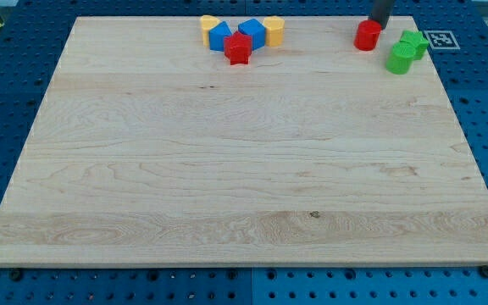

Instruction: Point at the green circle

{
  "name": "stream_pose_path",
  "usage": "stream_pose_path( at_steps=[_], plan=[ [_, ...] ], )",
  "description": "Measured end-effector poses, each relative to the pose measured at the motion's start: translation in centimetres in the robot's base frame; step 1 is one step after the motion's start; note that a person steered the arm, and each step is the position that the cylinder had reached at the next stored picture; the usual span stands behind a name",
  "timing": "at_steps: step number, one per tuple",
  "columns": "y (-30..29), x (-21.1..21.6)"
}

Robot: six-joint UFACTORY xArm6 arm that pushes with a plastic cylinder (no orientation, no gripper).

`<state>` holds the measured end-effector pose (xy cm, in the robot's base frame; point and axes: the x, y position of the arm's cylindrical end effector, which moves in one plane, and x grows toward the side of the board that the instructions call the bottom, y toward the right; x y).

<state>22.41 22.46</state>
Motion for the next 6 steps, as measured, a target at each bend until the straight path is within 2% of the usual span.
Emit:
stream_pose_path(
  at_steps=[2, 3, 4, 5, 6],
  plan=[
    [-0.6, 2.3],
    [-2.4, 4.6],
    [-3.6, 8.8],
    [-2.5, 12.9],
    [0.4, 13.7]
  ],
)
